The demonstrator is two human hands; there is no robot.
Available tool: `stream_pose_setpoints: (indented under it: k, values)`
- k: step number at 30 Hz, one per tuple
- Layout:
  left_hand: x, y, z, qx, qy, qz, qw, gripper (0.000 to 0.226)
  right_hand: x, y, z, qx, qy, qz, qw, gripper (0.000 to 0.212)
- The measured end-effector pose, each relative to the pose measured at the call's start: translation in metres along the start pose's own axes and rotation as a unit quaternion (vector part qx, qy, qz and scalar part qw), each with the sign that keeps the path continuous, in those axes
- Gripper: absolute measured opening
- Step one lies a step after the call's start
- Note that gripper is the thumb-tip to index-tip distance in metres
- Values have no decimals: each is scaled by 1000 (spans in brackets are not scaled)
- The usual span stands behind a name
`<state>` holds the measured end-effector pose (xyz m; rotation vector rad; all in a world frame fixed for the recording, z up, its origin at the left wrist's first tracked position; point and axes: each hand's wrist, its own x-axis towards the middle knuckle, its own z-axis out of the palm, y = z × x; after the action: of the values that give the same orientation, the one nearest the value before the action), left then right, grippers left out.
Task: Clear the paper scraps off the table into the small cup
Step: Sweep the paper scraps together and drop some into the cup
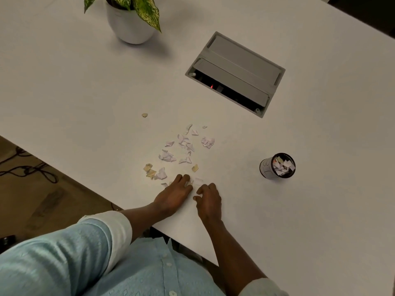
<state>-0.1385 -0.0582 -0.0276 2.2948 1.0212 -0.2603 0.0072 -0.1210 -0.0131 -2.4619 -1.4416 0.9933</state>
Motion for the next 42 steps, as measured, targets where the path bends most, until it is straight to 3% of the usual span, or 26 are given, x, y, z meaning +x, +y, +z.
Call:
stream_pose_setpoints:
  k: [11, 18, 24, 28, 34, 42]
  values:
    - [3, 9, -9, 4, 81, 12, 997, 16, -4, 26, -16, 77, 44, 32, 996, 10]
    - [20, 44, -23, -78, 141, 28, 987, 17, -8, 51, -41, 141, 103, 66, 982, 12]
    - [56, 95, -48, -167, 173, 16, 971, 6, -3, 66, -74, 216, 198, 90, 952, 39]
    - [93, 138, -70, -191, 183, 25, 964, 3, 6, 79, -113, 250, 269, 111, 923, 27]
    - [155, 199, -93, -205, 171, 46, 963, 6, 30, 105, -179, 217, 355, 109, 903, 16]
    - [207, 239, -99, -151, 95, 82, 981, 7, 56, 134, -220, 153, 314, 129, 928, 16]
